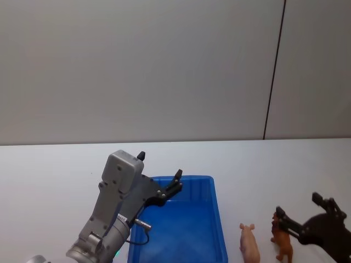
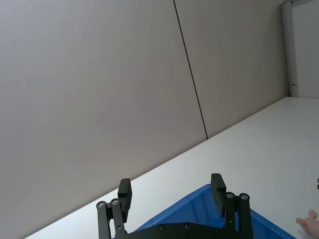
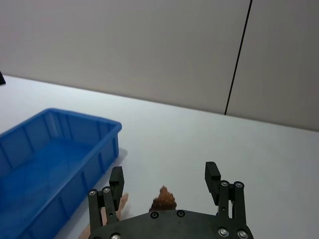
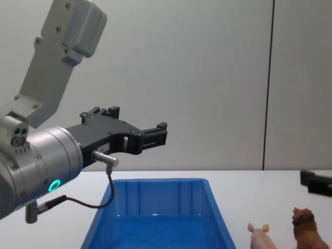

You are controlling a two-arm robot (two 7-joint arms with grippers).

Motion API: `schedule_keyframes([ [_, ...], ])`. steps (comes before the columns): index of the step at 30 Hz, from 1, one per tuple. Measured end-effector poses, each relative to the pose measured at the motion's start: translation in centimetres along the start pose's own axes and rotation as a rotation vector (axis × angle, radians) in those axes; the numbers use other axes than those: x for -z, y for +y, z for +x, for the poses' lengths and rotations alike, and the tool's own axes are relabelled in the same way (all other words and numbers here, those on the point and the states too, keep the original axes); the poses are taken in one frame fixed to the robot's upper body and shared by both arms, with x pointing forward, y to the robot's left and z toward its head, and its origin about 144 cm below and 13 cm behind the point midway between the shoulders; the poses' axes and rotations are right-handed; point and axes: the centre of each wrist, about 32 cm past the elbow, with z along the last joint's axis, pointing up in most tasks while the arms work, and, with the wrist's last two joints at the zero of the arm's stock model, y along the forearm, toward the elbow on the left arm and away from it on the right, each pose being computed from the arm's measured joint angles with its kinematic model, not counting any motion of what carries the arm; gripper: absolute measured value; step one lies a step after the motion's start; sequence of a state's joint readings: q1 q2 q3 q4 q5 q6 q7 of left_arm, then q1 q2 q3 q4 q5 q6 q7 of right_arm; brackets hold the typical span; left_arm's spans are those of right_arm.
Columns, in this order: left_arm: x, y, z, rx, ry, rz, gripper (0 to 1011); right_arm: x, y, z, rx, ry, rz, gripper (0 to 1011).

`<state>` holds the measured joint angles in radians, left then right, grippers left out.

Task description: Pick up the two dolls from the table and place them into the box.

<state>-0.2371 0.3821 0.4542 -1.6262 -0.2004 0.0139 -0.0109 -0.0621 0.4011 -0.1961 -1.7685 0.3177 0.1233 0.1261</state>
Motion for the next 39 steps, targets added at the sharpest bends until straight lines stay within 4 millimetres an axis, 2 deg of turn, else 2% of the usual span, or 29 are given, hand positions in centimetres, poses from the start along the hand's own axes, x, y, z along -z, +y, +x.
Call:
schedule_keyframes([
  [14, 0.0, 0.0, 0.0, 0.0, 0.0, 0.0, 1001, 1.3, -1.3, 0.4, -0.013, 0.005, -0.139, 1001],
  [29, 0.0, 0.0, 0.0, 0.0, 0.0, 0.0, 1002, 2.9, -0.8, 0.1, -0.032, 0.035, -0.254, 1001],
  [39, 0.0, 0.0, 0.0, 0.0, 0.0, 0.0, 1002, 3.7, 0.0, 0.0, -0.035, 0.075, -0.297, 766],
])
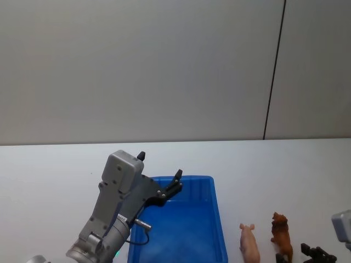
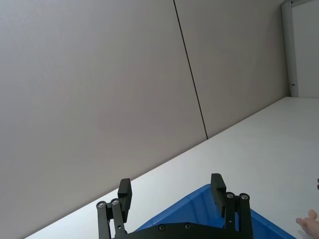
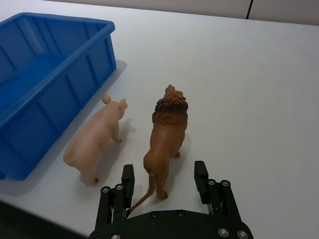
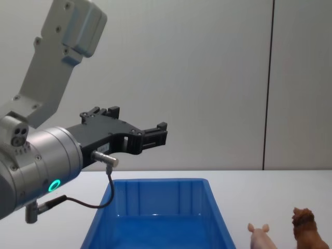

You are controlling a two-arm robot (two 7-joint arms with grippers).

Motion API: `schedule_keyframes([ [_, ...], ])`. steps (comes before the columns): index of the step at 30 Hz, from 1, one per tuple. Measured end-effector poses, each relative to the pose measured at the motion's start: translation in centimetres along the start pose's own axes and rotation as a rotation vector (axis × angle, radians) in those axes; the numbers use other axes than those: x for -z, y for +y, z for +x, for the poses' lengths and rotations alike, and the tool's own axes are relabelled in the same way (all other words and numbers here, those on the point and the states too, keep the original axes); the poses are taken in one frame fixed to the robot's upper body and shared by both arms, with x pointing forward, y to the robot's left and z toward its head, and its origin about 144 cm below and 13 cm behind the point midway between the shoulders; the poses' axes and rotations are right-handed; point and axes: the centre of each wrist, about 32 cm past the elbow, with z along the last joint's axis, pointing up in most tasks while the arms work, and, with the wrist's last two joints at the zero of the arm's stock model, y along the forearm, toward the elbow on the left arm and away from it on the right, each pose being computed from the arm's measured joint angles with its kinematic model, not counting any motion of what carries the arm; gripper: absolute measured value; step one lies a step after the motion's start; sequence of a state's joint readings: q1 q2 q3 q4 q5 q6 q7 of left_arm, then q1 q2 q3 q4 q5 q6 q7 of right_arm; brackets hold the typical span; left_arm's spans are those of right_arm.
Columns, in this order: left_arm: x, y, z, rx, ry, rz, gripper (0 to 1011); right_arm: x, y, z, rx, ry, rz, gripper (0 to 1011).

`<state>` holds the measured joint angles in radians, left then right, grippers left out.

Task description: Pick up the two dolls from the table and place them into the box.

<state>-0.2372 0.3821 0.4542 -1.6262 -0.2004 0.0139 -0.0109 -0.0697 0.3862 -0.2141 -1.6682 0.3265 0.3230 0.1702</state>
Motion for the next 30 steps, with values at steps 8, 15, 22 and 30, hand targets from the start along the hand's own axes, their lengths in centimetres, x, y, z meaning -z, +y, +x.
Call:
schedule_keyframes([
  [8, 0.0, 0.0, 0.0, 0.0, 0.0, 0.0, 1002, 0.0, 0.6, 0.2, 0.0, 0.034, -0.003, 514],
  [15, 0.0, 0.0, 0.0, 0.0, 0.0, 0.0, 1002, -0.2, 0.8, 0.3, 0.009, 0.045, 0.019, 303],
  [22, 0.0, 0.0, 0.0, 0.0, 0.0, 0.0, 1002, -0.9, 0.9, 0.5, 0.025, 0.033, 0.07, 275],
  [30, 0.0, 0.0, 0.0, 0.0, 0.0, 0.0, 1001, -2.6, 0.9, 0.4, 0.018, -0.008, 0.162, 275],
])
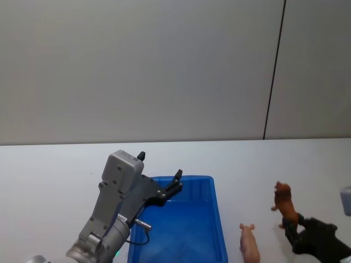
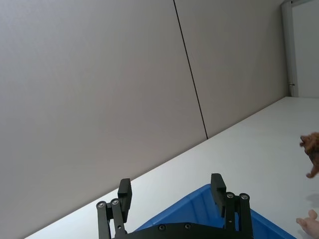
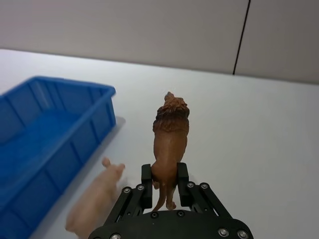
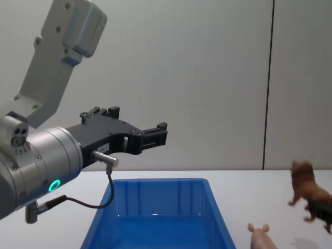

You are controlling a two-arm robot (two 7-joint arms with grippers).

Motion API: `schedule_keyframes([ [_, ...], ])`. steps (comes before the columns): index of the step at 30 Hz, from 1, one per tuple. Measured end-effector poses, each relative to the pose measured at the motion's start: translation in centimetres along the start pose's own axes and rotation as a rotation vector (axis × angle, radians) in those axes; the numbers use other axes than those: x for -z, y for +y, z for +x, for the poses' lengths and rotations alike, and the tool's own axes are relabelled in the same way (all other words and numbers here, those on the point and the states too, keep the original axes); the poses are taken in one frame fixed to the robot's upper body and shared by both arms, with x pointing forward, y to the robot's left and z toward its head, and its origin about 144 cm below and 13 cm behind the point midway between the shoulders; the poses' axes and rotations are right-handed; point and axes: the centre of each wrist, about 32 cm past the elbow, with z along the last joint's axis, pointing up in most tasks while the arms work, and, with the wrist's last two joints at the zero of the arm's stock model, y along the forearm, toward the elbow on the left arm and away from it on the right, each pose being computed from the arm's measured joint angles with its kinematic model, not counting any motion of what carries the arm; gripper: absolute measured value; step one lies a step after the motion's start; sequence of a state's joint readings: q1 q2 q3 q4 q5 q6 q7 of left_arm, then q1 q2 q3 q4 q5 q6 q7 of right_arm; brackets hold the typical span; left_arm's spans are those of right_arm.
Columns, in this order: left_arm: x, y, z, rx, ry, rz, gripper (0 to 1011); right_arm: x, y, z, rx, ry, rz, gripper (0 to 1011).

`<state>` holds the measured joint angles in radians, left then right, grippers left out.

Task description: Pick up the two dolls from the table and place them into the box.

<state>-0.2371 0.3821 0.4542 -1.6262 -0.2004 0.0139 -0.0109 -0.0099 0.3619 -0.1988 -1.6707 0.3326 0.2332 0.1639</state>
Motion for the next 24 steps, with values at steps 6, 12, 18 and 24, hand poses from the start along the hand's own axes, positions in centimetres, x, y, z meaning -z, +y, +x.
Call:
schedule_keyframes([
  [6, 0.0, 0.0, 0.0, 0.0, 0.0, 0.0, 1002, -1.8, 0.5, -0.1, -0.049, -0.025, 0.061, 275],
  [12, 0.0, 0.0, 0.0, 0.0, 0.0, 0.0, 1002, -3.2, 1.2, -0.5, -0.112, -0.038, 0.095, 275],
  [18, 0.0, 0.0, 0.0, 0.0, 0.0, 0.0, 1001, -4.6, 2.2, -1.2, -0.193, -0.043, 0.11, 275],
  [24, 0.0, 0.0, 0.0, 0.0, 0.0, 0.0, 1002, -5.7, 3.5, -2.3, -0.281, -0.04, 0.099, 275],
])
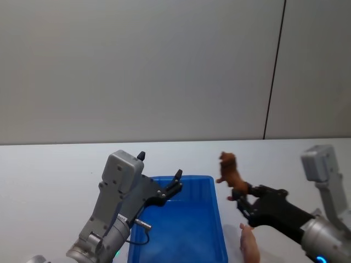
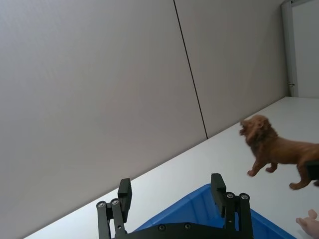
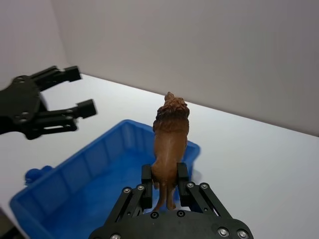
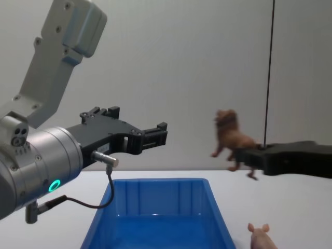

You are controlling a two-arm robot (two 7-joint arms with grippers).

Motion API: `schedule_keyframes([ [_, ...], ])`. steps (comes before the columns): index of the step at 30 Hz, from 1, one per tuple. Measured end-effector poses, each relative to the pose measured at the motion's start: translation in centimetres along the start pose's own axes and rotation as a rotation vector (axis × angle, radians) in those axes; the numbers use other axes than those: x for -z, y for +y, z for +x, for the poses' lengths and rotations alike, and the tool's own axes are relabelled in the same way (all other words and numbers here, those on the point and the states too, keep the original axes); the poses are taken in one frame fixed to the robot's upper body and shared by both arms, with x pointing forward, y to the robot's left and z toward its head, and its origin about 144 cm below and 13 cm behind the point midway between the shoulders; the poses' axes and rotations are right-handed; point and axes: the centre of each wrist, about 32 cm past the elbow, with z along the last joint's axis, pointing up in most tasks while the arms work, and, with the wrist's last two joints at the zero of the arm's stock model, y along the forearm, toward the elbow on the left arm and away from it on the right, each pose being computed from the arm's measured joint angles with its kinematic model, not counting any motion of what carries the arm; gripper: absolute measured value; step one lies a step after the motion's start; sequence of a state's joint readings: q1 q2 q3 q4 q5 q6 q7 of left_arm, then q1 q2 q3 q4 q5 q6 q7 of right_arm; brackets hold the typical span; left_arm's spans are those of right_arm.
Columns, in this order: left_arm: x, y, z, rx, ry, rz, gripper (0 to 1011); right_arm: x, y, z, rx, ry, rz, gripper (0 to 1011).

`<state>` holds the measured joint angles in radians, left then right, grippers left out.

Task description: Pick up the two dolls from the table and place them into the box.

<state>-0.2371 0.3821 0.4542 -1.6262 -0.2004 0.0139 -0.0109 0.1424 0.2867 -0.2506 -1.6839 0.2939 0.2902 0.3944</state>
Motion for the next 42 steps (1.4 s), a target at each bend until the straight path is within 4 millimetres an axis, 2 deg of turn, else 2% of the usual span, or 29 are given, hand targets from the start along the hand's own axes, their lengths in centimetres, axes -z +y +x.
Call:
schedule_keyframes([
  [7, 0.0, 0.0, 0.0, 0.0, 0.0, 0.0, 1002, -0.6, 2.6, -1.2, -0.107, 0.025, -0.038, 303],
  [9, 0.0, 0.0, 0.0, 0.0, 0.0, 0.0, 1002, -0.6, 3.0, -1.4, -0.123, 0.029, -0.047, 359],
  [10, 0.0, 0.0, 0.0, 0.0, 0.0, 0.0, 1002, -0.6, 3.4, -1.6, -0.137, 0.034, -0.055, 422],
  [12, 0.0, 0.0, 0.0, 0.0, 0.0, 0.0, 1002, -0.6, 3.7, -1.7, -0.15, 0.037, -0.063, 454],
  [15, 0.0, 0.0, 0.0, 0.0, 0.0, 0.0, 1002, -0.6, 4.3, -2.0, -0.165, 0.042, -0.074, 565],
  [20, 0.0, 0.0, 0.0, 0.0, 0.0, 0.0, 1002, -0.6, 4.7, -2.1, -0.172, 0.043, -0.081, 741],
  [23, 0.0, 0.0, 0.0, 0.0, 0.0, 0.0, 1002, -0.6, 4.7, -2.0, -0.17, 0.041, -0.081, 794],
  [24, 0.0, 0.0, 0.0, 0.0, 0.0, 0.0, 1002, -0.6, 4.6, -2.0, -0.169, 0.039, -0.08, 845],
  [30, 0.0, 0.0, 0.0, 0.0, 0.0, 0.0, 1002, -0.2, 3.6, -1.4, -0.132, 0.022, -0.067, 1001],
  [42, 0.0, 0.0, 0.0, 0.0, 0.0, 0.0, 1002, 1.0, 0.8, -0.7, -0.043, 0.023, -0.067, 1001],
])
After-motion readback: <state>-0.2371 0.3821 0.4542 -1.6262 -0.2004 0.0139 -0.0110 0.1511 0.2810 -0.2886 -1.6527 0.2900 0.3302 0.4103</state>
